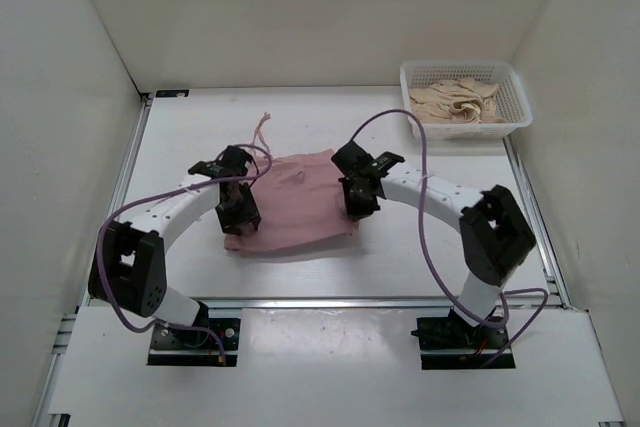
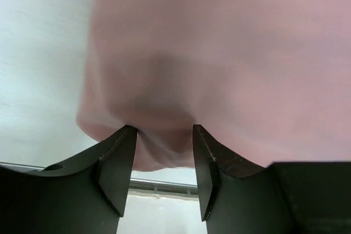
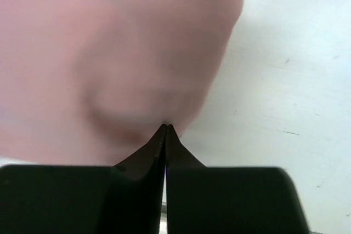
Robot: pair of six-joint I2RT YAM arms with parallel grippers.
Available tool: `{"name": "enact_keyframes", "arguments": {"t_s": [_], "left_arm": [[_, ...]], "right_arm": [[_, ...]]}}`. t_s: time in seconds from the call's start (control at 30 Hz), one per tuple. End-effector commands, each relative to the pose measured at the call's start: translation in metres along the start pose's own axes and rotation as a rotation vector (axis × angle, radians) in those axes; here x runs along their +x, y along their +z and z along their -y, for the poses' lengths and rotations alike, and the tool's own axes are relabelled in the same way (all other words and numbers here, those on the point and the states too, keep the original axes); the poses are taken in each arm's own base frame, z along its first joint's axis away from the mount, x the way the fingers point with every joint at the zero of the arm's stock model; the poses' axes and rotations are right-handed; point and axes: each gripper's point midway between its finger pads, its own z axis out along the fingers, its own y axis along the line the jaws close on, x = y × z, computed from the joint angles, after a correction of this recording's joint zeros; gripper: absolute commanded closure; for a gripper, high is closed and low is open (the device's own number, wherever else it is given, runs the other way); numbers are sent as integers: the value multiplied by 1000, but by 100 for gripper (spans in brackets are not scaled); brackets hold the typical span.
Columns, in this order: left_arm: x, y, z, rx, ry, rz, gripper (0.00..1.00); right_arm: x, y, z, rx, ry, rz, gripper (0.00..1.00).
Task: Fold and stack the trousers
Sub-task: Fold the trousers
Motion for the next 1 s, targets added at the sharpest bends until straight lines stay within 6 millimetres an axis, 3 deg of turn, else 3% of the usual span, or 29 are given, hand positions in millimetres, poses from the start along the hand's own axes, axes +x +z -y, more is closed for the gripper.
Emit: {"name": "enact_keyframes", "arguments": {"t_s": [0.0, 0.03, 0.07, 0.17, 0.2, 0.23, 0.3, 0.33, 0.37, 0.4, 0.43, 0.53, 0.63, 0.67, 0.7, 0.73, 0.77, 0.8, 0.83, 0.87, 0.9, 0.93, 0.97], "left_arm": [[-52, -64, 23, 101, 8, 204, 44], [-60, -75, 28, 119, 18, 230, 44], [-80, -98, 40, 160, 25, 300, 42], [-108, -100, 52, 137, 36, 319, 42], [-127, -109, 56, 131, 29, 355, 41], [-132, -89, 60, 98, 47, 315, 41], [-153, -74, 63, 77, 34, 306, 40], [-155, -42, 61, 28, 45, 243, 40], [-157, -28, 63, 11, 48, 217, 40], [-159, -15, 62, 1, 52, 191, 40], [-157, 10, 62, -27, 57, 149, 40], [-158, 41, 58, -63, 52, 100, 40], [-160, 43, 59, -62, 52, 101, 40], [-166, 29, 63, -42, 58, 132, 38], [-170, 17, 65, -29, 56, 153, 35], [-182, -3, 67, -22, 49, 208, 29], [-192, -35, 68, 11, 34, 266, 26], [-198, -55, 67, 15, 27, 305, 21], [-206, -85, 66, 16, 28, 354, 15], [-208, -119, 66, 51, 20, 409, 4], [-209, -140, 65, 69, 24, 440, 0], [-205, -159, 62, 82, 21, 459, 0], [-201, -195, 60, 138, 23, 527, 0]], "right_arm": [[-55, -81, -13, -74, 29, 262, 100], [-61, -87, -15, -83, 17, 282, 100], [-77, -102, -21, -100, 7, 334, 100], [-100, -100, -19, -77, -17, 336, 100], [-104, -83, -21, -69, -30, 295, 100], [-121, -87, -28, -90, -36, 318, 100], [-130, -58, -27, -94, -48, 277, 95], [-138, -50, -25, -112, -30, 271, 93], [-139, -27, -23, -111, -22, 230, 92], [-142, -17, -22, -123, -13, 215, 92], [-141, -5, -15, -120, 4, 188, 90], [-138, 25, -15, -128, 20, 135, 88], [-132, 32, -13, -120, 20, 115, 85], [-139, 14, -7, -117, 31, 155, 82], [-144, 2, -2, -114, 51, 184, 72], [-151, -32, -1, -127, 53, 250, 65], [-154, -48, 7, -114, 66, 283, 56], [-157, -66, 22, -61, 84, 324, 38], [-162, -103, 26, -66, 93, 402, 32], [-161, -118, 37, -44, 111, 431, 27], [-160, -134, 50, -25, 132, 454, 23], [-156, -164, 58, -26, 147, 513, 17], [-153, -176, 68, 9, 172, 543, 15]]}}
